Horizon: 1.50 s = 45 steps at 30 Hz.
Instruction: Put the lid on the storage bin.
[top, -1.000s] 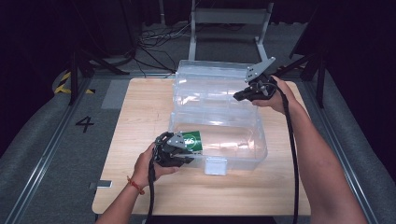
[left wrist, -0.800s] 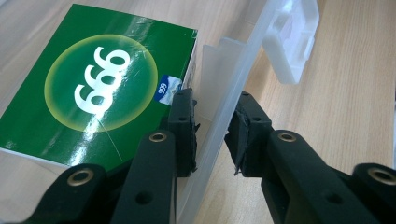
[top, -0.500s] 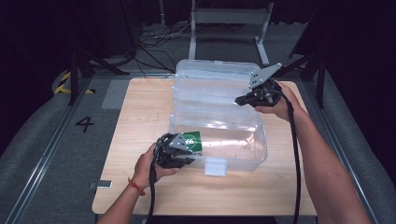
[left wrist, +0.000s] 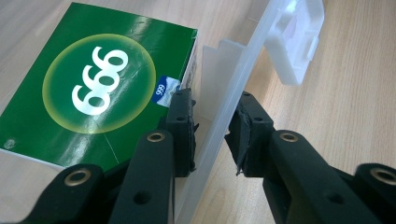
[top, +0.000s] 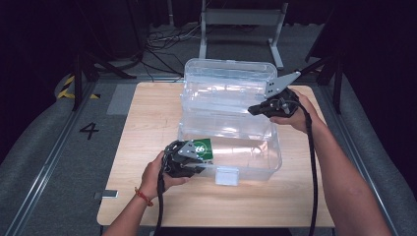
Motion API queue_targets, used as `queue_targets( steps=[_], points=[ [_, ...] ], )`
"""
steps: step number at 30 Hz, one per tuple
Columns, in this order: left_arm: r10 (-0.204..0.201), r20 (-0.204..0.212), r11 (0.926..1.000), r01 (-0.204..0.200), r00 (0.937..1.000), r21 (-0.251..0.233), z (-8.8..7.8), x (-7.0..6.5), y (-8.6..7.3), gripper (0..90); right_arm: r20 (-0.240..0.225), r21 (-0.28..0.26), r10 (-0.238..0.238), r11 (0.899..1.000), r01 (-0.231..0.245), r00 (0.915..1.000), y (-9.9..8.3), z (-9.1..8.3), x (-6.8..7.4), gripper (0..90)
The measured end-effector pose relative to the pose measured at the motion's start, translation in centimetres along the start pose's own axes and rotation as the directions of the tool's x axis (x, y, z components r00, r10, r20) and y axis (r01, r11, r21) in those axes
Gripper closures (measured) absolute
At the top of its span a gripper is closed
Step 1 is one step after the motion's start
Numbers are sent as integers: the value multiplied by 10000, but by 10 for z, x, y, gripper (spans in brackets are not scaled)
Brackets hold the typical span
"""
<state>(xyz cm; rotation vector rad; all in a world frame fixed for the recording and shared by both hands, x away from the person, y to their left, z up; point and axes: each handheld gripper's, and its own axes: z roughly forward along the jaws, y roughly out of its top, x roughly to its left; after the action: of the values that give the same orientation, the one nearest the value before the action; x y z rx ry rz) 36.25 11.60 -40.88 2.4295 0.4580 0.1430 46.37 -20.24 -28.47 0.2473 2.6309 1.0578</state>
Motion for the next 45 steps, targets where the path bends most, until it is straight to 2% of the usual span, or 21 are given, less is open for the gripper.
queue_targets(
  steps=[20,27,45],
  points=[
    [24,126,9999,-22,9999,-114,0,3,0,713,197,-375,24,9993,-16,9998,-9,-4,17,898],
    [50,144,9999,-49,9999,-111,0,3,0,714,308,-351,-122,9993,132,9995,-9,-5,24,899],
    [152,151,9997,-149,9998,-190,0,3,-1,715,246,-551,-150,9983,164,9996,-15,-9,35,898]
  ],
)
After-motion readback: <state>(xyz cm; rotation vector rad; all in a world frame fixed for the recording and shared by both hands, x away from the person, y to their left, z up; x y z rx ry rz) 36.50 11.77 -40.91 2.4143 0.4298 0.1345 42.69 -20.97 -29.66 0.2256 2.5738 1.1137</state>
